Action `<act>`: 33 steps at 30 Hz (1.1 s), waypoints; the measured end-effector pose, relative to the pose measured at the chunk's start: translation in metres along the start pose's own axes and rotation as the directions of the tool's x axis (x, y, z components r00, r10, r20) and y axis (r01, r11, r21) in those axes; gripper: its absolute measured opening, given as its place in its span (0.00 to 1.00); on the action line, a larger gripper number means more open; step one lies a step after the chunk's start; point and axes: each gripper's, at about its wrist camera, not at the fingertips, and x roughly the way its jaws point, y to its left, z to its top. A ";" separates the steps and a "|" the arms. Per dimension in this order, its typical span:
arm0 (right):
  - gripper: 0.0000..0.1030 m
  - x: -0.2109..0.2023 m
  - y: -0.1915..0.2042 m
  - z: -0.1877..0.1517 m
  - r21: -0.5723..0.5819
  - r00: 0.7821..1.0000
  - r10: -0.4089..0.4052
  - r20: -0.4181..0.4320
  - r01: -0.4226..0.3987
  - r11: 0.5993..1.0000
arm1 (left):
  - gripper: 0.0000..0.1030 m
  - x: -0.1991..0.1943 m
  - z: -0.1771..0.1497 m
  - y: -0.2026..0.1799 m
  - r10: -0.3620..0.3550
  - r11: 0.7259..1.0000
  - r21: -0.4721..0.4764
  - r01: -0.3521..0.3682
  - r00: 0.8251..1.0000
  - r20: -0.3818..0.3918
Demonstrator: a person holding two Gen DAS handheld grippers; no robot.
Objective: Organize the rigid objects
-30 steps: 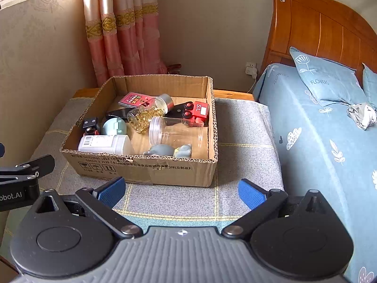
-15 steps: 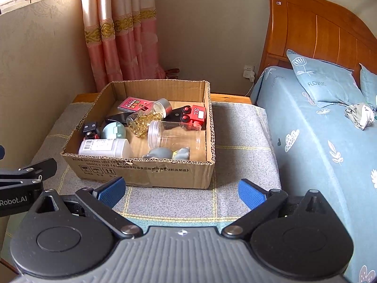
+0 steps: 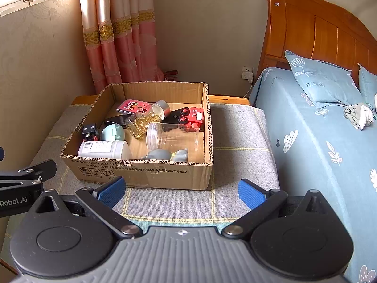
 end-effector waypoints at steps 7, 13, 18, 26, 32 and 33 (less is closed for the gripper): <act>1.00 0.000 0.000 0.000 0.000 1.000 -0.007 0.003 0.007 1.000 | 0.99 0.000 -0.001 0.000 0.001 1.000 -0.001 -0.001 1.000 -0.002; 1.00 0.000 0.001 0.000 0.000 1.000 -0.007 0.003 0.007 1.000 | 0.99 0.000 -0.001 -0.001 0.002 1.000 0.000 -0.002 1.000 -0.003; 1.00 0.000 0.001 0.000 0.002 1.000 -0.008 0.003 0.008 1.000 | 0.99 0.000 -0.001 -0.001 0.002 1.000 0.001 -0.002 1.000 -0.004; 1.00 -0.001 -0.001 -0.001 0.002 1.000 -0.008 0.006 0.008 1.000 | 0.99 -0.002 -0.001 -0.001 0.007 1.000 0.002 -0.007 1.000 -0.003; 1.00 -0.003 -0.003 -0.001 0.006 1.000 -0.003 0.012 0.002 1.000 | 0.99 -0.004 0.000 -0.003 0.009 1.000 0.003 -0.009 1.000 -0.001; 1.00 -0.003 -0.003 -0.001 0.005 1.000 -0.002 0.013 0.002 1.000 | 0.99 -0.004 0.000 -0.003 0.009 1.000 0.003 -0.009 1.000 -0.001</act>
